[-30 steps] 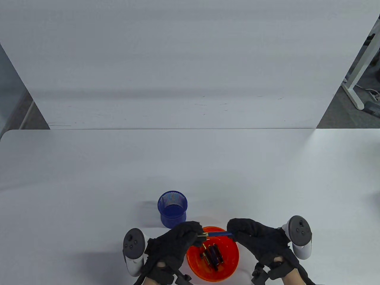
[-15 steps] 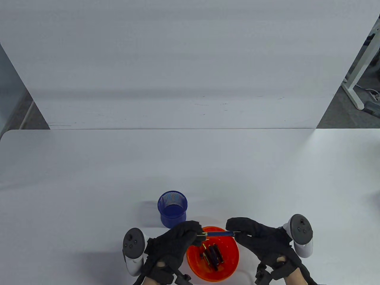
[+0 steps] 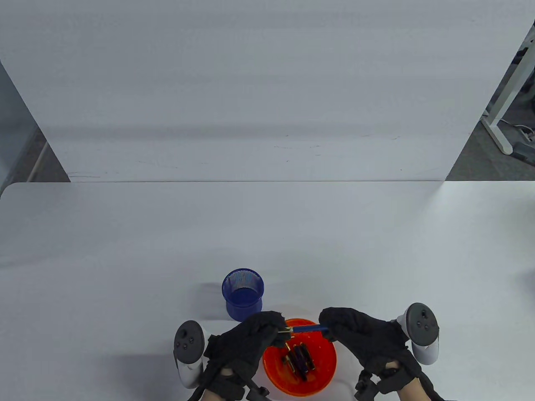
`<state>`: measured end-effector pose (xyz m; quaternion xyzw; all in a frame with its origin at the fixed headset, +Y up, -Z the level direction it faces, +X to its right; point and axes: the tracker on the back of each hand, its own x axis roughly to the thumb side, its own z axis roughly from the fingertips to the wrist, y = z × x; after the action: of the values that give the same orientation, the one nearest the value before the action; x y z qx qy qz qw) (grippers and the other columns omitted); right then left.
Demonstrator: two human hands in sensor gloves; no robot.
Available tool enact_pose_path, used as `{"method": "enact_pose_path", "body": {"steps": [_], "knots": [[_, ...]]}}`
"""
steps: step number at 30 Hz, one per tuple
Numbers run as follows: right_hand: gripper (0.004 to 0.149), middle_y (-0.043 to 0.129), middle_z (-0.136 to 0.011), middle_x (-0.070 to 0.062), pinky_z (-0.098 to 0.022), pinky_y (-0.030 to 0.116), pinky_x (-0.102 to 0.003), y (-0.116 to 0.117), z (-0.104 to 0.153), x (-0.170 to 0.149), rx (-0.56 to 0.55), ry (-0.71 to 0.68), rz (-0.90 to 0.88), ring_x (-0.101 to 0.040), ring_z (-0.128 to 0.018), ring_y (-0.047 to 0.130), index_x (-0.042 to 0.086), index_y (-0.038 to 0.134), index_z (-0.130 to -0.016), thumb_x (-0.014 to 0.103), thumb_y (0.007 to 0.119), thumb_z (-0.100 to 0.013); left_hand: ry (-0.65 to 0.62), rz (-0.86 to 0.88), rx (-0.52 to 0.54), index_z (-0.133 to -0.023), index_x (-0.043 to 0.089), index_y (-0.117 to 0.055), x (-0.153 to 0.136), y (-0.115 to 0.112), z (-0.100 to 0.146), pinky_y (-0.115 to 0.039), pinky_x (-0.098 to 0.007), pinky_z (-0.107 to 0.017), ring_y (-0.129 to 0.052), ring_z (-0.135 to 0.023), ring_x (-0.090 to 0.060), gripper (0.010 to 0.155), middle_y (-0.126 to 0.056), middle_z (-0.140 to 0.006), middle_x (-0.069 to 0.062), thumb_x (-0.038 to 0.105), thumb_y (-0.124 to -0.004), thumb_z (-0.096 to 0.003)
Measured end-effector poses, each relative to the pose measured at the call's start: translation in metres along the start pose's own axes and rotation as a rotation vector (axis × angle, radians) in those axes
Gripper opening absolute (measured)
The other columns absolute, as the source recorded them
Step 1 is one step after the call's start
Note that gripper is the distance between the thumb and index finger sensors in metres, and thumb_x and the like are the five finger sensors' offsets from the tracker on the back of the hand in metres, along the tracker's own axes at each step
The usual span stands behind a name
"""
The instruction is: Assemble fountain pens from components
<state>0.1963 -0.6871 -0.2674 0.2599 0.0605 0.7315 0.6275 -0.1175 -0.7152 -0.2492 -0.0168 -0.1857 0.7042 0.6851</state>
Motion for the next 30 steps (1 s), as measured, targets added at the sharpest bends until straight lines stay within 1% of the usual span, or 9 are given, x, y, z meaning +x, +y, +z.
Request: {"method": "enact_pose_path", "body": {"steps": [6,8,10,12,14,16,18,21,30], "knots": [[0.043,0.105,-0.068,-0.017,-0.060,0.069,-0.064,-0.0010,0.0002,-0.0001,-0.044,-0.010,0.017,-0.037,-0.051,0.099,0.005,0.086,-0.089,0.030,0.084,-0.055,0.001,0.004,0.001,-0.095,0.011,-0.083,-0.0007,0.0001,0.0000,-0.070,-0.068,-0.056,-0.099,-0.064,-0.044,0.038,-0.097,-0.083,-0.023,0.020,-0.079,-0.0581],[0.044,0.106,-0.069,-0.018,-0.059,0.069,-0.065,-0.0019,0.0006,-0.0002,-0.047,-0.008,0.012,-0.038,-0.051,0.100,0.004,0.087,-0.089,0.032,0.083,-0.055,0.005,0.017,0.005,-0.095,0.010,-0.083,-0.0004,-0.0007,0.0004,-0.069,-0.068,-0.055,-0.099,-0.064,-0.044,0.038,-0.097,-0.083,-0.023,0.019,-0.078,-0.0582],[0.049,0.100,-0.080,-0.021,-0.061,0.065,-0.067,-0.0031,0.0011,0.0007,-0.020,-0.016,-0.002,-0.042,-0.060,0.095,0.005,0.082,-0.094,0.035,0.082,-0.056,0.016,-0.011,0.012,-0.095,0.010,-0.083,-0.0004,0.0005,0.0004,-0.070,-0.068,-0.055,-0.099,-0.064,-0.044,0.039,-0.097,-0.083,-0.023,0.019,-0.078,-0.0581],[0.050,0.089,-0.094,-0.026,-0.063,0.061,-0.069,-0.0040,0.0015,0.0022,0.018,-0.018,0.007,-0.045,-0.071,0.088,0.015,0.078,-0.100,0.036,0.084,-0.056,0.020,0.015,0.024,-0.095,0.010,-0.083,-0.0015,0.0017,0.0006,-0.069,-0.068,-0.055,-0.099,-0.064,-0.044,0.039,-0.096,-0.083,-0.023,0.019,-0.078,-0.0581],[0.045,0.084,-0.100,-0.026,-0.064,0.060,-0.070,-0.0035,0.0015,0.0044,0.025,-0.028,0.011,-0.046,-0.075,0.085,0.021,0.080,-0.099,0.030,0.086,-0.055,0.017,0.029,0.024,-0.095,0.010,-0.083,-0.0023,0.0021,0.0003,-0.070,-0.068,-0.055,-0.099,-0.064,-0.044,0.038,-0.096,-0.083,-0.023,0.019,-0.078,-0.0581],[0.041,0.083,-0.102,-0.024,-0.065,0.059,-0.070,-0.0023,0.0013,0.0059,0.041,-0.038,0.026,-0.046,-0.077,0.085,0.023,0.084,-0.095,0.024,0.087,-0.054,0.021,0.017,0.021,-0.095,0.010,-0.083,-0.0025,0.0020,-0.0001,-0.070,-0.068,-0.055,-0.099,-0.064,-0.044,0.038,-0.097,-0.083,-0.023,0.019,-0.078,-0.0581],[0.038,0.086,-0.099,-0.023,-0.065,0.060,-0.070,-0.0004,0.0009,0.0068,0.051,-0.036,0.038,-0.045,-0.076,0.086,0.020,0.087,-0.091,0.020,0.087,-0.053,0.018,0.029,0.019,-0.095,0.010,-0.083,-0.0025,0.0014,0.0004,-0.070,-0.068,-0.055,-0.099,-0.064,-0.044,0.038,-0.097,-0.083,-0.023,0.019,-0.078,-0.0581],[0.037,0.088,-0.097,-0.023,-0.064,0.061,-0.069,0.0003,0.0008,0.0063,0.032,-0.033,0.047,-0.044,-0.074,0.088,0.018,0.087,-0.091,0.020,0.087,-0.053,0.010,0.013,0.012,-0.095,0.010,-0.083,-0.0017,0.0013,-0.0005,-0.070,-0.068,-0.055,-0.099,-0.064,-0.043,0.038,-0.097,-0.083,-0.023,0.019,-0.078,-0.0581],[0.043,0.099,-0.078,-0.022,-0.061,0.065,-0.068,0.0012,0.0005,0.0046,-0.001,-0.021,0.035,-0.041,-0.058,0.094,0.006,0.083,-0.093,0.027,0.082,-0.056,0.012,0.026,0.007,-0.095,0.010,-0.083,-0.0016,-0.0008,-0.0005,-0.070,-0.068,-0.055,-0.099,-0.064,-0.044,0.038,-0.097,-0.083,-0.023,0.019,-0.078,-0.0581]]}}
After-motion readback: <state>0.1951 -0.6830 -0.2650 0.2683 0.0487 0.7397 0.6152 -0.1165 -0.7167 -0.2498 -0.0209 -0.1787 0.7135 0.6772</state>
